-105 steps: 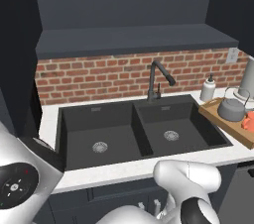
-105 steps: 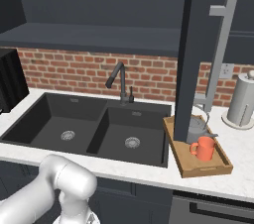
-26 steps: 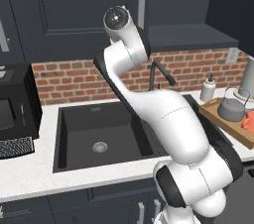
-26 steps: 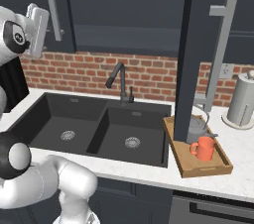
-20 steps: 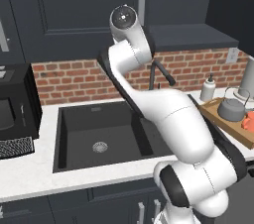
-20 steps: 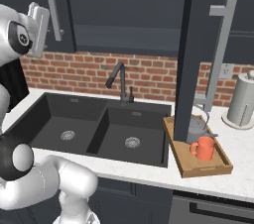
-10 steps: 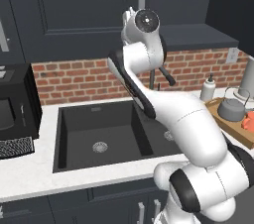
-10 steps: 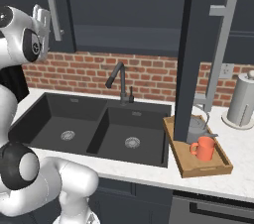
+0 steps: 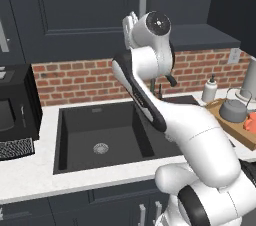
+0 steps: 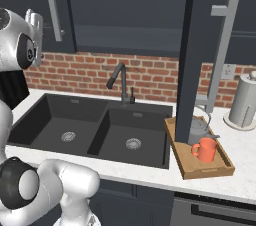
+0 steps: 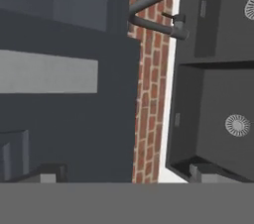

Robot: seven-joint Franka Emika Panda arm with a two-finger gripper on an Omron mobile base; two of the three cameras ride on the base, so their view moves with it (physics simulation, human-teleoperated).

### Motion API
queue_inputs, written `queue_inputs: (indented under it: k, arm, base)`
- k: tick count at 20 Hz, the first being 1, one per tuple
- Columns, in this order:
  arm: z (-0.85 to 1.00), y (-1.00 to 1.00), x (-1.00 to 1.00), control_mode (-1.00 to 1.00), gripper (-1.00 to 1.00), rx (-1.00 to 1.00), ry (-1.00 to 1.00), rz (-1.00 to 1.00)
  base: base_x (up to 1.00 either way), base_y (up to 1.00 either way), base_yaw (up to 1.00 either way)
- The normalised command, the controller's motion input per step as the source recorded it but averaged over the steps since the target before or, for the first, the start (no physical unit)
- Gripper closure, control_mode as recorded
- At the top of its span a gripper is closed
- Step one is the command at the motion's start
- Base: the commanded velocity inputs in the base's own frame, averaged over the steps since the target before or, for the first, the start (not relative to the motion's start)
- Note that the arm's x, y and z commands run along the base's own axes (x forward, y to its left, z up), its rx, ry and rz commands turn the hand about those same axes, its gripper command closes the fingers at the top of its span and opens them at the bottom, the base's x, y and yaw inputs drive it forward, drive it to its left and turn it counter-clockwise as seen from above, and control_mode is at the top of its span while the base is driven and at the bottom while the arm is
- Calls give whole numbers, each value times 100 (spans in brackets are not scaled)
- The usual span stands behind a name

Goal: Pick the kettle from the counter and place it on the tray. Then pick the mug from the cabinet and place it on the tray. Then close the cabinet doors.

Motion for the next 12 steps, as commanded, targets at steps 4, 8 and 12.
queue_inputs:
  k: [4, 8, 12]
  arm:
    - [0, 13, -62, -100, -100, 0, 0, 0]
    - [6, 1, -71, -100, -100, 3, 0, 0]
    - [3, 0, -78, -100, -100, 19, 0, -5]
  base:
    - [0, 0, 0]
    - [0, 0, 0]
    - [0, 0, 0]
